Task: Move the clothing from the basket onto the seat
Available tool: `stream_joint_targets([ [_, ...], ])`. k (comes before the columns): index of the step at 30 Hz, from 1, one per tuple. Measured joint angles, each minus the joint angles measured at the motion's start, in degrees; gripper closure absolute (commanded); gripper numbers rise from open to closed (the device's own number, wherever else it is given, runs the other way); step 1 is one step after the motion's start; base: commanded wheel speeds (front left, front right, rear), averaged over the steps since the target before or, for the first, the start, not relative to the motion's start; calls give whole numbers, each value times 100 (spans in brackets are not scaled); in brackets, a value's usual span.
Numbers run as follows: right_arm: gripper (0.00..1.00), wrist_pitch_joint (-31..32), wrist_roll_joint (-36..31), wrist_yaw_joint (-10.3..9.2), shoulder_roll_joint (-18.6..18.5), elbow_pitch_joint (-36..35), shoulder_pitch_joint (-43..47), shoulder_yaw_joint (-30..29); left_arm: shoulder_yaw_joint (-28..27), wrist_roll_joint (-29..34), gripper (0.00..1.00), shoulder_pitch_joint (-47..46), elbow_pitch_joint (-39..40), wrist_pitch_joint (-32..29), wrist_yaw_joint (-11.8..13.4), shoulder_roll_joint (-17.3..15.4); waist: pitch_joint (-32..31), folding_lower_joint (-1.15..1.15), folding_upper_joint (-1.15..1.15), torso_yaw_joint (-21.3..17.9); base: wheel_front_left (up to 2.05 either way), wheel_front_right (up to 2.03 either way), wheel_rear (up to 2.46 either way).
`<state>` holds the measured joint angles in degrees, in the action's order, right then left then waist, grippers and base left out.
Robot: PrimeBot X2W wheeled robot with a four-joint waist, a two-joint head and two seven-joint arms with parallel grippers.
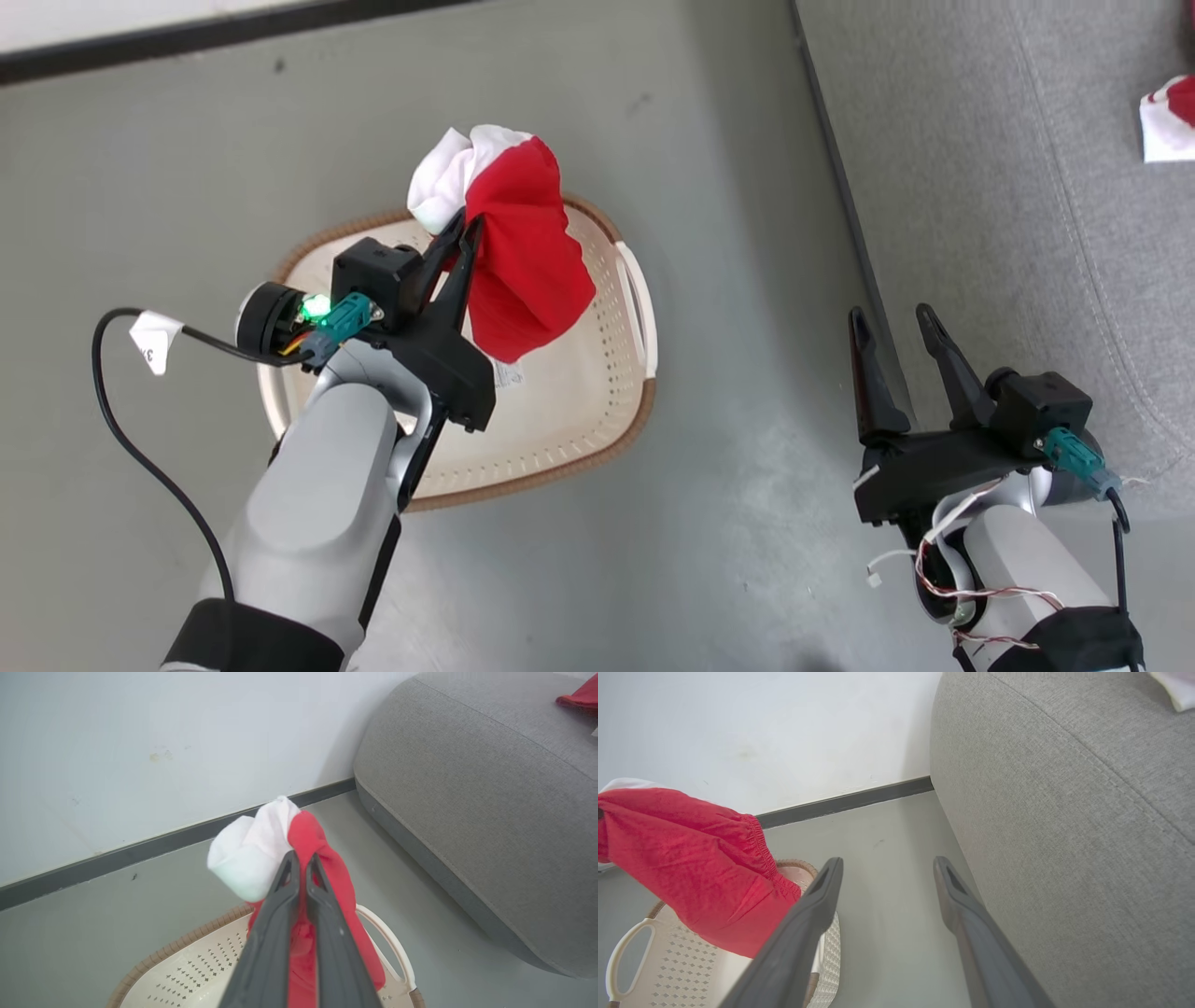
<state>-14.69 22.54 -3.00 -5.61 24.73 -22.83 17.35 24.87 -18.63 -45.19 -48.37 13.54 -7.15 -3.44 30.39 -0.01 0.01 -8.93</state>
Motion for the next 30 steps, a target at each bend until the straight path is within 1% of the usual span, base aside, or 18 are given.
stream_joint_targets([
  [2, 0, 0, -1, 49, -13, 36, 31, -20, -15, -12, 100, 59, 63, 29, 0, 5, -128, 0, 0, 47, 0, 0, 0],
  [9, 0, 0, -43, 64, -20, 124, 225, -71, -131, -222, 100, 296, 282, 46, 0, 18, -602, 0, 0, 192, 0, 0, 0],
  [14, 0, 0, -44, 149, -37, 181, 360, -112, -204, -271, 100, 514, 502, 70, 0, 11, -946, 1, -1, 285, 0, 0, 0],
  [18, 0, 0, -49, 174, -43, 209, 476, -137, -255, -318, 100, 683, 703, 74, 0, -25, -1207, 0, -1, 354, 0, 0, 0],
  [27, 0, 0, -90, 209, -41, 247, 779, -152, -301, -555, 100, 983, 1402, 76, 0, -267, -1750, 0, -1, 498, 0, 0, 0],
  [30, 0, 0, -90, 253, -41, 274, 844, -164, -326, -556, 100, 1081, 1633, 76, 0, -308, -1888, 0, -1, 526, 0, 0, 0],
])
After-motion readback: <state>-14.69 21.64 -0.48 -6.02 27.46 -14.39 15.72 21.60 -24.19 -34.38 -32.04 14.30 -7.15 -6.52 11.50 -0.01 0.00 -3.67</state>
